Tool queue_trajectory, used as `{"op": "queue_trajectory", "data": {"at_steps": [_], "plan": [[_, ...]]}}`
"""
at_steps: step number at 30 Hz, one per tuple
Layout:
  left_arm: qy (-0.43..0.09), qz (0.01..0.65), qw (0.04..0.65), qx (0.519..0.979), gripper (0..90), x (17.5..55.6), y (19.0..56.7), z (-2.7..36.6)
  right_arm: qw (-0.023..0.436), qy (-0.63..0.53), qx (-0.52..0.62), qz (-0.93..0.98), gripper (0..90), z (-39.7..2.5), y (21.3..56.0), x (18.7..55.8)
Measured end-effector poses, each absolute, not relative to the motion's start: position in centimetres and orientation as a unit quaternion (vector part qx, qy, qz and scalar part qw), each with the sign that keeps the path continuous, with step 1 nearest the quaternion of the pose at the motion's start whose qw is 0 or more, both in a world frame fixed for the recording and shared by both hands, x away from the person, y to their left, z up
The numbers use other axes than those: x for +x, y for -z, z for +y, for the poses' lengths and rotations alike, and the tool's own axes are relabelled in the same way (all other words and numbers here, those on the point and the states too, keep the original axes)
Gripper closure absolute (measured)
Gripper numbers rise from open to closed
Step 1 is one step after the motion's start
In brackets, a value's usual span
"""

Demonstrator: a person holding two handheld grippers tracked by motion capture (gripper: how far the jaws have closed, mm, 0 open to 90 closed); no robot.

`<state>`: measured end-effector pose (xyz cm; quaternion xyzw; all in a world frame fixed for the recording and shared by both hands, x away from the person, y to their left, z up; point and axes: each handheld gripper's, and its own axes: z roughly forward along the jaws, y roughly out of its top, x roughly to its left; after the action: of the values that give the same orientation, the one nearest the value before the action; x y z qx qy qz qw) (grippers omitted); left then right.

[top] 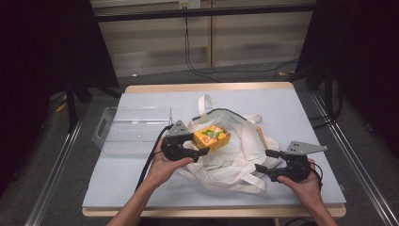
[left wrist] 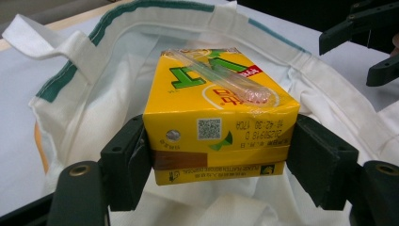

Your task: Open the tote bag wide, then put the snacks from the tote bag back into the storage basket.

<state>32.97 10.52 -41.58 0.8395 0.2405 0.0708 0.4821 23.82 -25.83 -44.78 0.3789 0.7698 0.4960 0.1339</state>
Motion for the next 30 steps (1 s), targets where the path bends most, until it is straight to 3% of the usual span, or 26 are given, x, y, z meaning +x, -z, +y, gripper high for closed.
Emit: {"op": "queue_trajectory", "data": {"at_steps": [30], "plan": [[-0.031,0.238,0.481,0.843,27.8,33.7,39.4,14.2,0.135,-0.507,0.376,0.764,24.8,-25.8,44.3,23.5]]}}
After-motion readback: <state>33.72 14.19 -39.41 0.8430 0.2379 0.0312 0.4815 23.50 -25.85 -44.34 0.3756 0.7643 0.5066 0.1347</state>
